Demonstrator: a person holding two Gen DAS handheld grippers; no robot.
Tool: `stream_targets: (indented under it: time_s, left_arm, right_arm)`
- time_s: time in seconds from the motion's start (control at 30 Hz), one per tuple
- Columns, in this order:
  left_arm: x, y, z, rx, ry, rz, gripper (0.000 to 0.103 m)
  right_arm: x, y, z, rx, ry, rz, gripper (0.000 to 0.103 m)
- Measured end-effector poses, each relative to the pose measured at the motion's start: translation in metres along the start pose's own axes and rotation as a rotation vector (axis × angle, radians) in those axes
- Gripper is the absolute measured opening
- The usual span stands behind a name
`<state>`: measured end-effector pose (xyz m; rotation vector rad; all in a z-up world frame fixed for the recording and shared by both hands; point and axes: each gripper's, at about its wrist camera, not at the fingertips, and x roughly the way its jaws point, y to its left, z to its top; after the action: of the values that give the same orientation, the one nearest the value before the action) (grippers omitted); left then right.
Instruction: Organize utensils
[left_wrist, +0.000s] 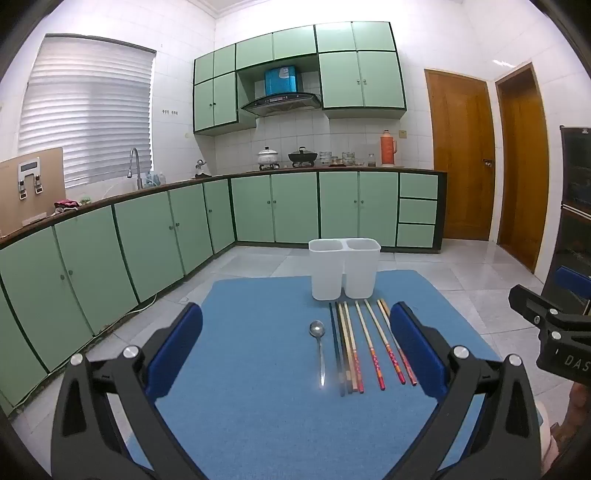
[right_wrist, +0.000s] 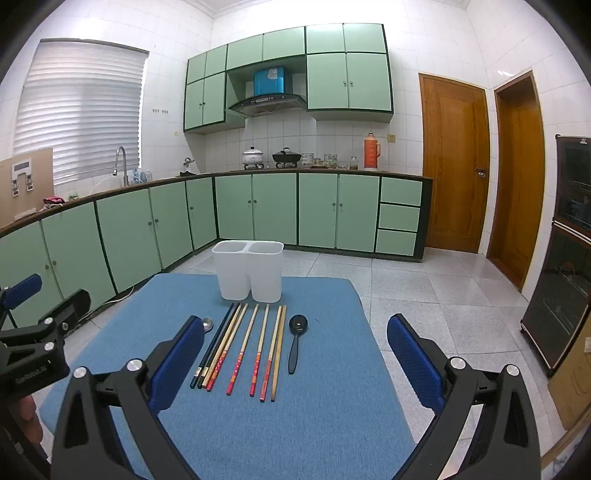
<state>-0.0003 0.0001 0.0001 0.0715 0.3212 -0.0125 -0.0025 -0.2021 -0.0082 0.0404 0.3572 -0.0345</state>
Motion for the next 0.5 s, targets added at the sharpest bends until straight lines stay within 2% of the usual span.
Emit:
stream_targets:
  time_s: [0.5]
  left_arm:
    - [0.0010,0.0000,-0.0005,-0.004,0.002,0.001,0.098]
  right_arm:
    - [0.0001,0.0001,0.0001,0.002,0.001,0.001,0.097]
